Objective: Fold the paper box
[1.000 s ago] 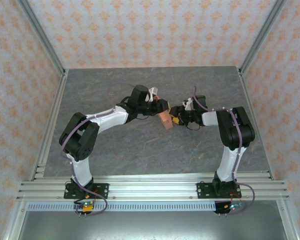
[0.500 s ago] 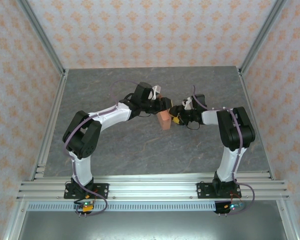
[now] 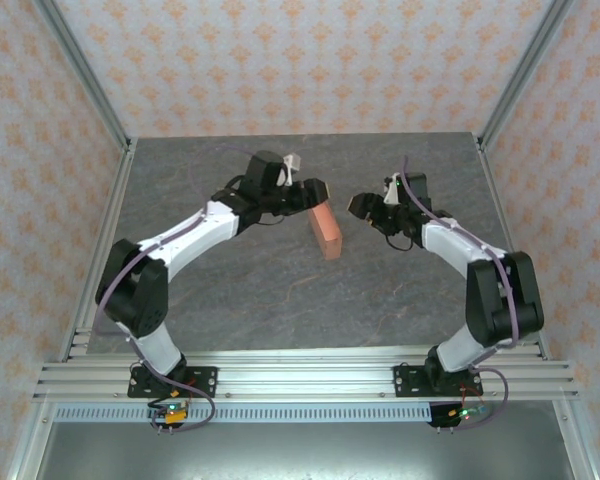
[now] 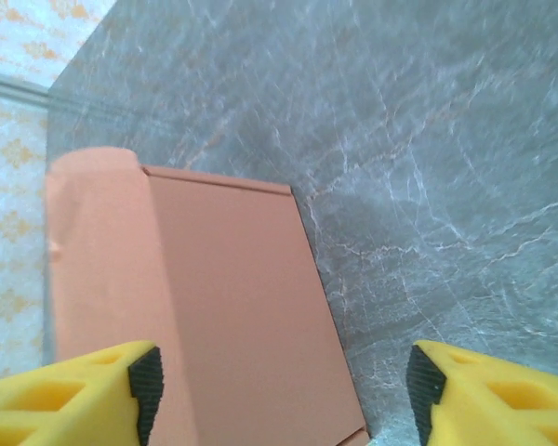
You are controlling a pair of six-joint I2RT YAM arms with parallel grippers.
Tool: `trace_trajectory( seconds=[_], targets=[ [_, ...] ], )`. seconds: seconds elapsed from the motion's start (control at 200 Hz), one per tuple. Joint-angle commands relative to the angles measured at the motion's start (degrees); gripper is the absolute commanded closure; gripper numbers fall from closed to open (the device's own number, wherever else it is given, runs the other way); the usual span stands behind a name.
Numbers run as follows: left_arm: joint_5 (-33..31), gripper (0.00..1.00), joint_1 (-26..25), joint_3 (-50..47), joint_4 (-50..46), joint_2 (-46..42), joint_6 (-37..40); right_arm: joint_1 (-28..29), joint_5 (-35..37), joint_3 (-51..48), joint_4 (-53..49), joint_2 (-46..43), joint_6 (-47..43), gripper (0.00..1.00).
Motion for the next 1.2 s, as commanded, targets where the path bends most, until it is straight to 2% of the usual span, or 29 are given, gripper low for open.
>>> trace_trajectory(
  seconds=[0.0, 0.12, 0.285, 0.375, 0.666, 0.931, 1.066, 1.196],
  targets=[
    [-11.56, 0.24, 2.14, -0.85, -9.78, -5.6, 2.6, 5.47, 13.75, 5.15, -10.01, -4.22, -5.41, 0.22],
    [-20.63, 0.2, 4.62, -2.43, -16.63, -9.54, 4.43, 10.64, 19.94, 11.18, -16.01, -2.72, -8.17, 0.2],
    [-23.91, 0.17, 9.08, -8.04, -18.51, -14.64, 3.49, 15.52, 25.91, 18.44, -21.37, 3.53, -10.76, 0.17],
    [-24.75, 0.17, 10.02, -10.55, -18.79, -17.11, 3.94, 16.76, 26.85, 22.12, -24.37, 7.43, -11.86, 0.16],
    [-27.27, 0.16, 10.46, -14.29, -20.73, -21.18, 5.99, 19.94, 24.24, 31.58, -31.42, 17.3, -14.5, 0.18],
    [-27.64, 0.16, 10.67, -15.41, -20.33, -21.85, 6.19, 20.23, 28.17, 35.23, -34.06, 23.48, -17.27, 0.25],
    [-27.58, 0.16, 10.76, -14.99, -21.06, -21.86, 6.58, 20.43, 23.79, 36.35, -35.87, 24.74, -20.84, 0.35],
    [-27.29, 0.16, 10.83, -14.54, -21.47, -22.44, 7.79, 20.75, 18.36, 35.15, -35.61, 22.12, -28.59, 0.4]
  ],
)
